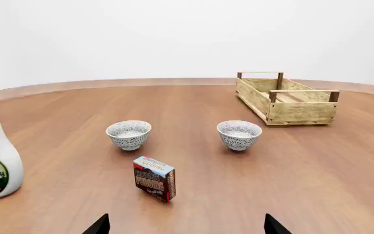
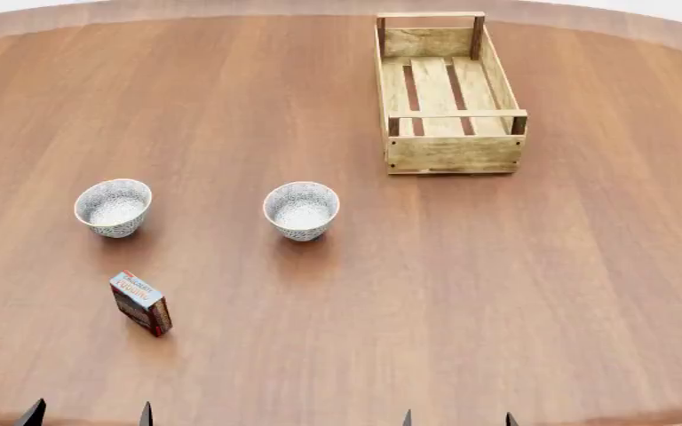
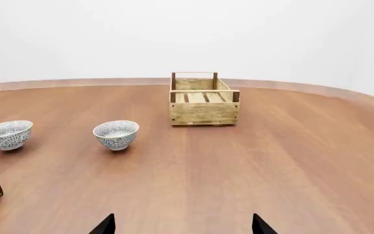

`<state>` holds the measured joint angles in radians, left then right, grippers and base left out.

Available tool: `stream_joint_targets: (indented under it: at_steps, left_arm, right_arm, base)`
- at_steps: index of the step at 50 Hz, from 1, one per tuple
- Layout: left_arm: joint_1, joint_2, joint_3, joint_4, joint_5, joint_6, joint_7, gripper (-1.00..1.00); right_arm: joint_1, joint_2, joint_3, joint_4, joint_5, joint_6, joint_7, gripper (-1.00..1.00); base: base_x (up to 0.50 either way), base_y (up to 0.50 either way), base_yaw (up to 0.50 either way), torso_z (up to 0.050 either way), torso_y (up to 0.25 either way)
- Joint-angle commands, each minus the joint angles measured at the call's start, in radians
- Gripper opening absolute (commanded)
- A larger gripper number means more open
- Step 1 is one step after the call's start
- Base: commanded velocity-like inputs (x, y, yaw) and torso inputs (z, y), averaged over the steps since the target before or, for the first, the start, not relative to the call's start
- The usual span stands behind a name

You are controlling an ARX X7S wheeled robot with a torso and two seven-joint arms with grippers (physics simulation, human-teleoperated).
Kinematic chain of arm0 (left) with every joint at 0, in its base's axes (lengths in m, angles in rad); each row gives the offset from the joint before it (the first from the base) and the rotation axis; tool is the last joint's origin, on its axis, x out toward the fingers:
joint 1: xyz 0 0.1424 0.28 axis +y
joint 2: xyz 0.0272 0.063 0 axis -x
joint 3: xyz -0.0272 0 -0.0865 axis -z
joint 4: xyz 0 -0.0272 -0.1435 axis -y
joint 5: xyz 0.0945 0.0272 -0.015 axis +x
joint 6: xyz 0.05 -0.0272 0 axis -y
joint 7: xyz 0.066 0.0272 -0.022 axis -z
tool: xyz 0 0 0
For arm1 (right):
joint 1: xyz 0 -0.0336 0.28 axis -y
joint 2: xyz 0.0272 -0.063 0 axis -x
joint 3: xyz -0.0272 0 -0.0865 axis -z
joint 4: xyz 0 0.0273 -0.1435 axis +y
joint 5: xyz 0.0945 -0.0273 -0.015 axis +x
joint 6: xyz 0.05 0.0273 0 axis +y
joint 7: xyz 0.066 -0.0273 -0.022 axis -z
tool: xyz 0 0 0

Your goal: Stack the right bowl on the left bowl and place them in the tray.

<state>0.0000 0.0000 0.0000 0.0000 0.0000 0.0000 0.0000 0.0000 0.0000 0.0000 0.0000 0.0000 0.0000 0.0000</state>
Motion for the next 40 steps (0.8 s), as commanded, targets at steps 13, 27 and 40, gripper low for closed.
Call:
stream_joint_targets:
  at_steps: [13, 27, 40]
  left_arm:
    - [0.001, -0.048, 0.051, 0.014, -0.052, -0.003, -0.061, 1.0]
    - [-0.002, -0.039, 0.046, 0.024, -0.039, -0.039, -0.055, 1.0]
    - [0.0, -0.063, 0.071, 0.026, -0.066, -0.035, -0.082, 1.0]
  right_arm:
    - [0.003, 0.051, -0.073, 0.036, 0.006, -0.053, 0.075, 1.0]
    - [0.0, 0.039, -0.056, 0.028, 0.003, -0.043, 0.06, 1.0]
    - [0.001, 0.062, -0.084, 0.023, 0.038, -0.035, 0.078, 1.0]
  base:
    - [0.0, 0.0, 0.0, 0.0, 0.0]
    - [0.0, 0.0, 0.0, -0.001, 0.0]
    - [0.0, 0.0, 0.0, 0.0, 0.0]
